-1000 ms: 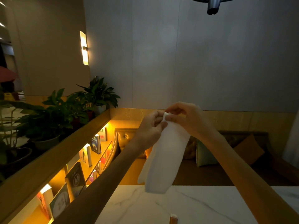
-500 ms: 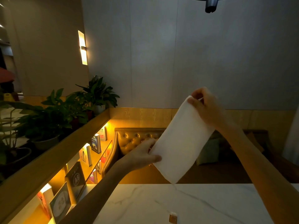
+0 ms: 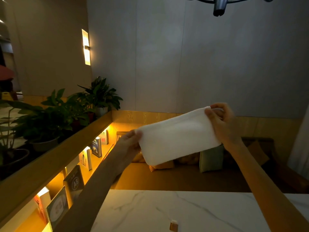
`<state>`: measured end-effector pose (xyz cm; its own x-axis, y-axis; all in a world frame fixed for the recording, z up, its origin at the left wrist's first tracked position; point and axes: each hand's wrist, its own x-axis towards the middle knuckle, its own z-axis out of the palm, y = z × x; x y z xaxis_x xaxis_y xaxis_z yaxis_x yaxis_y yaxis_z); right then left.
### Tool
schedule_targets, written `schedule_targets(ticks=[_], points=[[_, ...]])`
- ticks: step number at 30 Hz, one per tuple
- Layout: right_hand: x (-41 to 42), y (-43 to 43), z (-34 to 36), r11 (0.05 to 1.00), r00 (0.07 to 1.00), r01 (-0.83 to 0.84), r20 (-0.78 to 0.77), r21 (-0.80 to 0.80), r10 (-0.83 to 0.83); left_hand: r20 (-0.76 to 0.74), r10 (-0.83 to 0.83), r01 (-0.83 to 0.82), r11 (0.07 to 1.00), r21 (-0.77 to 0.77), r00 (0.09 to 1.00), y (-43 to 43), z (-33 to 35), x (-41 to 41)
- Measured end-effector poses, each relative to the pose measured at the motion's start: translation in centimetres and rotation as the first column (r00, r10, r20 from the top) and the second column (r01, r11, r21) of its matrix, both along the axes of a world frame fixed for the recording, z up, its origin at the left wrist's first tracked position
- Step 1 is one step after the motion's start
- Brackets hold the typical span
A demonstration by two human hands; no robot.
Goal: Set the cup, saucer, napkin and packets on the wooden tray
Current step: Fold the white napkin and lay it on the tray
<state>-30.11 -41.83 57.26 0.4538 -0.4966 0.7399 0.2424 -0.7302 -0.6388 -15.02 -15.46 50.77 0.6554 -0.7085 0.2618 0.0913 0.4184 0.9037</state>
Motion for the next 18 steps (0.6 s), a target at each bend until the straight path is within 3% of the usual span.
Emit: schedule_targets(ticks=[2,5,6,8,10,15,18], points=[[0.4,1.0,-1.3,0.992,0.996,-0.080,0.040,0.102,0.077,-0.181,-0.032,0.022,0.998,-0.061,0.983,-0.4,-0.9,-0.2],[1.5,2.2,-4.4,0.990,0.999,-0.040,0.032,0.134,0.036,-0.267,0.135,-0.078,0.974,0.214,0.954,-2.0,-3.8,-1.6],[1.7,2.3,-5.4,0.990,0.999,-0.020,0.030,0.141,0.016,-0.225,0.220,-0.148,0.943,0.297,0.949,-2.5,-4.9,-2.1],[1.8,1.9,-7.0,0.988,1.000,0.003,0.024,0.157,-0.007,0.047,0.363,-0.352,0.852,0.388,0.931,-2.8,-6.3,-2.3],[1.7,1.6,-8.3,0.988,0.999,0.035,0.006,0.151,-0.037,0.314,0.452,-0.544,0.763,0.349,0.835,-2.6,-6.3,-2.0],[1.7,2.1,-8.6,0.987,0.989,0.107,0.093,0.122,-0.119,0.479,0.563,-0.695,0.703,0.151,0.673,-2.5,-3.6,-0.9],[2.1,2.4,-7.8,0.986,0.980,0.103,0.156,0.128,-0.123,0.497,0.610,-0.720,0.693,0.045,0.618,-2.7,-1.9,0.3]])
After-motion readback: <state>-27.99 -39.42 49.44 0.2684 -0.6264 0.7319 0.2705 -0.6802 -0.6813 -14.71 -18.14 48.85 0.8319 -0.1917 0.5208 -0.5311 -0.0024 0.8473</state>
